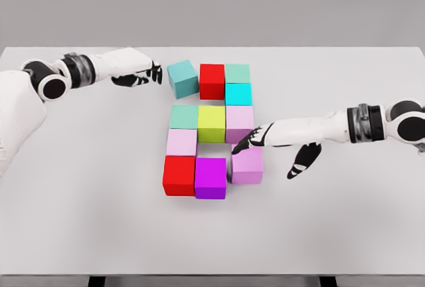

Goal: Assemble the squares on the desktop into the number 2

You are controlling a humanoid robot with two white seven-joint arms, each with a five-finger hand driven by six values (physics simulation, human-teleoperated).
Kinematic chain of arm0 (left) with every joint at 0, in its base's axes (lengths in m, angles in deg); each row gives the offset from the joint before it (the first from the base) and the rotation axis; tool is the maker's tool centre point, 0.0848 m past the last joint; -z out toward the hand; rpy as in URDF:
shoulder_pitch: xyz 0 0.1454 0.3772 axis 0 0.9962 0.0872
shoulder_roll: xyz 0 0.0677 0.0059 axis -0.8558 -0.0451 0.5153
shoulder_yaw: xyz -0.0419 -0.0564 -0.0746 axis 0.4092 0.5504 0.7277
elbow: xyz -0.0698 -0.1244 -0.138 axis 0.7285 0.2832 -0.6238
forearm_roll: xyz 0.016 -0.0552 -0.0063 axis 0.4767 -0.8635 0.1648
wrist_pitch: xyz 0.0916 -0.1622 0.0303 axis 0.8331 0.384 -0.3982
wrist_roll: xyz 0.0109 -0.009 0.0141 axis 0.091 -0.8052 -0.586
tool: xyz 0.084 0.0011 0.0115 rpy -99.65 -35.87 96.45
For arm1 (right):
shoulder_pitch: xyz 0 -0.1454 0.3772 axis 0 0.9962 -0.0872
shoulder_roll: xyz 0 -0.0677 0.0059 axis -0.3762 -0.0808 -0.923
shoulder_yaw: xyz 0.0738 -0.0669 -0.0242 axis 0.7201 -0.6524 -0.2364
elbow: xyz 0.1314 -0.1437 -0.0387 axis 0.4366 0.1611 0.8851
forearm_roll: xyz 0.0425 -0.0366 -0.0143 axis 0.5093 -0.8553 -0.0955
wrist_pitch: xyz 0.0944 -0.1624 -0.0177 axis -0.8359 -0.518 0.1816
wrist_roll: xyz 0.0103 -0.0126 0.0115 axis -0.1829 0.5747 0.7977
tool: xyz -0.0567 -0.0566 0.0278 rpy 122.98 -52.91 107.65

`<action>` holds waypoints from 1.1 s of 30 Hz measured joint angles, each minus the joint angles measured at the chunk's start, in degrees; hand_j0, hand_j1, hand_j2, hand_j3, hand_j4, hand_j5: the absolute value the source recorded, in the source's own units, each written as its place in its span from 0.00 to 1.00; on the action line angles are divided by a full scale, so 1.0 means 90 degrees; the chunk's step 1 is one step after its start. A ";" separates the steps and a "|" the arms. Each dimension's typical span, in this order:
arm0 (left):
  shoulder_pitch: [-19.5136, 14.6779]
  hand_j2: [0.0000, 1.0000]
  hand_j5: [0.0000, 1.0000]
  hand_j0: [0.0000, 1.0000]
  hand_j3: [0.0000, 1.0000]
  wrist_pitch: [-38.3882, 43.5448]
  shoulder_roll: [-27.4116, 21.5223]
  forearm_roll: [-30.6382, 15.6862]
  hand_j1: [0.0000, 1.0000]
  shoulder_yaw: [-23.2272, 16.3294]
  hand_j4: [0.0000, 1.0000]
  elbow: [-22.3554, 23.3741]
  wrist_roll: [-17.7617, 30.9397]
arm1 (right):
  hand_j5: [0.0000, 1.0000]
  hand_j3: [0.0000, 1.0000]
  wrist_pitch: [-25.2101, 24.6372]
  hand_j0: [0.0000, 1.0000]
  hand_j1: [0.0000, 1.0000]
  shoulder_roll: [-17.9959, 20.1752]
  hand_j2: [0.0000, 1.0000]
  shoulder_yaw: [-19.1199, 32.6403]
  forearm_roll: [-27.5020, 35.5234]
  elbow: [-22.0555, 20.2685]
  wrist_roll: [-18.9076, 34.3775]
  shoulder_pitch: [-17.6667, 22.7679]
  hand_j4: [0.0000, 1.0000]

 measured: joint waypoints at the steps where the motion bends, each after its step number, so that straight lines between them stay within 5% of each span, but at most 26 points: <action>1: -0.0010 0.49 0.49 0.49 0.49 0.0044 0.0013 0.0007 0.49 -0.0003 0.49 -0.0001 0.0058 | 1.00 1.00 0.0001 1.00 1.00 -0.0001 1.00 -0.0001 0.0001 -0.0009 0.0000 0.0010 1.00; 33: -0.0059 0.50 0.50 0.50 0.50 0.1091 0.0548 0.0037 0.50 0.0043 0.50 0.0421 0.0130 | 1.00 1.00 0.0377 1.00 1.00 0.0134 1.00 0.0061 0.0089 -0.0259 0.0000 0.0049 1.00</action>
